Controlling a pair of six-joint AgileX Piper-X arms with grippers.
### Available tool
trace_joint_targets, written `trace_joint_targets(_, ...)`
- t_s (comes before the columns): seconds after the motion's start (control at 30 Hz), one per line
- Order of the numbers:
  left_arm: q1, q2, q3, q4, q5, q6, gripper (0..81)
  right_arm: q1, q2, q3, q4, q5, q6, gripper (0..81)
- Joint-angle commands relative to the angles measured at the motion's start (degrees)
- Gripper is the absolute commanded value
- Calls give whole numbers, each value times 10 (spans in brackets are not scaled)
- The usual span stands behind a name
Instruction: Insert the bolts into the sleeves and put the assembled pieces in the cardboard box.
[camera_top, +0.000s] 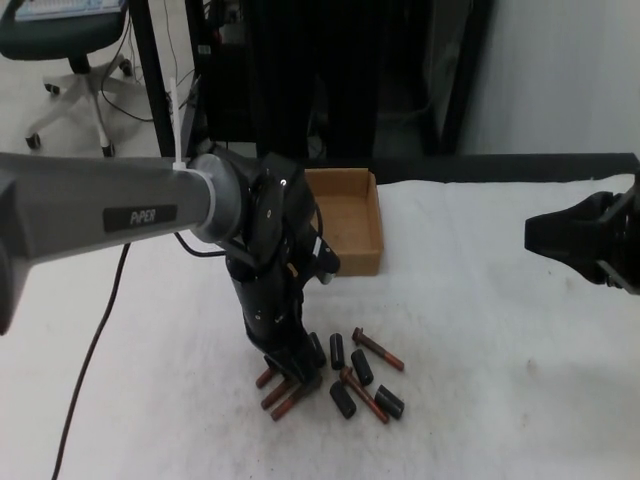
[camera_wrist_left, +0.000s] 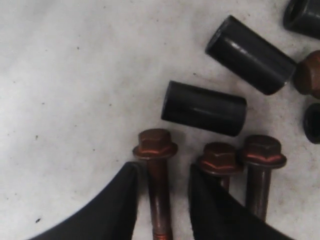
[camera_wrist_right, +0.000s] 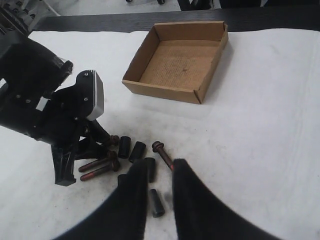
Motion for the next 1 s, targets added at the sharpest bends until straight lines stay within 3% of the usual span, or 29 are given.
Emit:
trace_joint_targets(0.0, -2, 15, -2, -10, 28, -24, 324, -1, -1, -6, -3, -7, -2, 180)
trace_joint_targets(0.17, -2, 26, 0, -4, 28, -22, 303, -1, -1, -6, -3, -7, -2, 180)
trace_joint_targets(0.2, -2, 28, 0, -4, 28, -19, 270, -1, -1, -6, -3, -3, -3, 180)
trace_joint_targets(0.33, -2, 32, 0, -11, 28, -7, 1, -1, -1, -5, -3, -2, -13, 180)
trace_joint_targets(0.7, 8, -52, -18, -22, 2, -57, 2, 14, 31, -4, 6, -59, -43, 180)
trace_joint_targets(0.83, 32, -130, -18, -21, 2, -56, 2, 67, 78, -4, 6, -56, -79, 180)
trace_joint_targets(0.97, 59, -207, -18, -21, 2, -58, 2, 144, 144, -7, 4, -5, -105, 180)
